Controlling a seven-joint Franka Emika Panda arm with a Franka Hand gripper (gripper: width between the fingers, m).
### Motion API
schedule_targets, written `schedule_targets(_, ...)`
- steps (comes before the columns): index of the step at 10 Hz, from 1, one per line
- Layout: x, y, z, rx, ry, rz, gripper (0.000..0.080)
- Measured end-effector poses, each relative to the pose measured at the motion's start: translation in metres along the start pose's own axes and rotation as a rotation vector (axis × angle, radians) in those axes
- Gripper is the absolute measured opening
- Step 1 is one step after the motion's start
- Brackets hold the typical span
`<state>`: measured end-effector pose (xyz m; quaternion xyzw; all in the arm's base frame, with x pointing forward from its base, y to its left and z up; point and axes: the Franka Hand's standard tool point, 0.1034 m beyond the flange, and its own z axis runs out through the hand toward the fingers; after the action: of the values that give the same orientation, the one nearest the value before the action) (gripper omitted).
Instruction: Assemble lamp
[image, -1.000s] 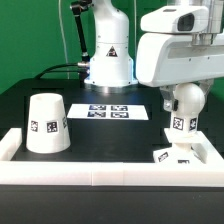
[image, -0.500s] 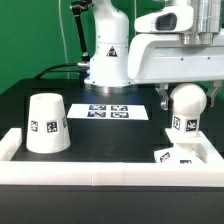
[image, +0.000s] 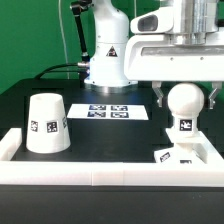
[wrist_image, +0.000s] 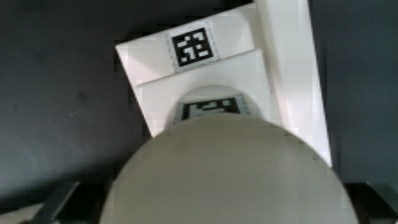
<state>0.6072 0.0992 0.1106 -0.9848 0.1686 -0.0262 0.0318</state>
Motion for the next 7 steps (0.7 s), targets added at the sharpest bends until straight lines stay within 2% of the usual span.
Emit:
schedule_targets(4, -0.0002, -0.0001, 0.0001, 0.015, -0.010, 0.258, 0.0580)
schedule_targets(7, -0.0017, 0.0005, 0.0002, 0.053, -0.051, 0.632, 0.0580)
